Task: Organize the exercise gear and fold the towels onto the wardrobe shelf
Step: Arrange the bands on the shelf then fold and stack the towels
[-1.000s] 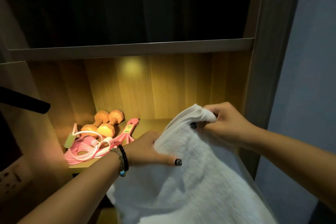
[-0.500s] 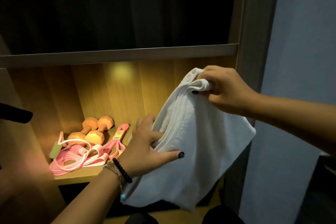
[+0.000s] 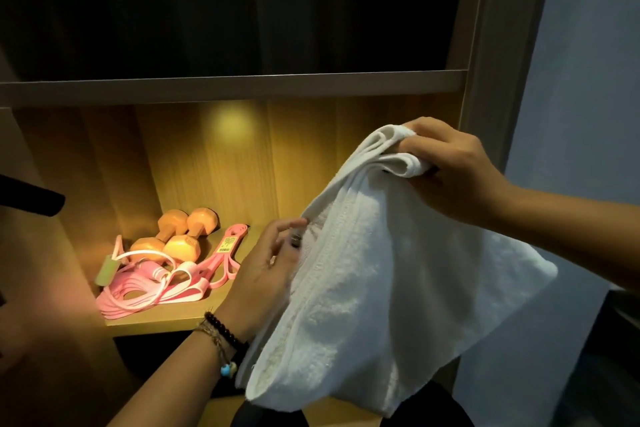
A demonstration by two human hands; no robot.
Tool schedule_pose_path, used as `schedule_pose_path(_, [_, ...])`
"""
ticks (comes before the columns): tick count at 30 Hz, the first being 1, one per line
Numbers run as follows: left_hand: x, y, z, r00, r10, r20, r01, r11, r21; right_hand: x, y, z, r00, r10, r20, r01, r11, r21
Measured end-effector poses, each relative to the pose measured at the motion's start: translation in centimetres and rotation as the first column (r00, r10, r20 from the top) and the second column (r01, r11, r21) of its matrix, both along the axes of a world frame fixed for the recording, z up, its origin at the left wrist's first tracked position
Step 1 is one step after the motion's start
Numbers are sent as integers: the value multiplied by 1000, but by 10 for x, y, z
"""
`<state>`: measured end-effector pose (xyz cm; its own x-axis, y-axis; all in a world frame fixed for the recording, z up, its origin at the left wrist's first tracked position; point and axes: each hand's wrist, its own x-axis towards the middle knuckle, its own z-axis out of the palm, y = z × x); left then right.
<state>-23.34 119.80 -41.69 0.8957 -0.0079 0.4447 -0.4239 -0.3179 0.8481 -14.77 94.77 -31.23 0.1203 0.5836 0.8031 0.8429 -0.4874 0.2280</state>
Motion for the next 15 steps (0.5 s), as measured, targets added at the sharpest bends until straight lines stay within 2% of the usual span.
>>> schedule_pose_path(2, [4, 2, -2, 999, 4, -47, 2, 992, 128, -1, -7, -3, 1000, 9, 24, -9, 1000, -3])
schedule_pose_path(4, [14, 10, -6, 997, 81, -14, -70, 924, 375, 0, -12, -6, 999, 26, 24, -26, 1000, -13])
schedule_pose_path(6, [21, 14, -14, 1000, 31, 4, -29, 854, 520, 1, -16, -11, 999, 41, 6, -41, 999, -22])
schedule_pose_path(8, [23, 13, -21, 995, -92, 40, 51, 809, 585, 3, -20, -14, 999, 52, -15, -52, 998, -22])
schedule_pose_path(9, [22, 12, -22, 986, -124, 108, 34, 796, 604, 5, -23, -16, 998, 57, -28, -57, 998, -19])
schedule_pose_path(11, [22, 16, -23, 944, -138, 301, -68, 809, 584, 7, -32, -18, 996, 64, -66, -65, 998, -3])
schedule_pose_path(13, [25, 21, -22, 864, -165, 476, -137, 832, 538, 8, -42, -19, 990, 72, -125, -68, 997, 36])
schedule_pose_path(15, [25, 21, -16, 832, -181, 525, -218, 763, 609, 9, -47, -21, 983, 68, -170, -54, 995, 87])
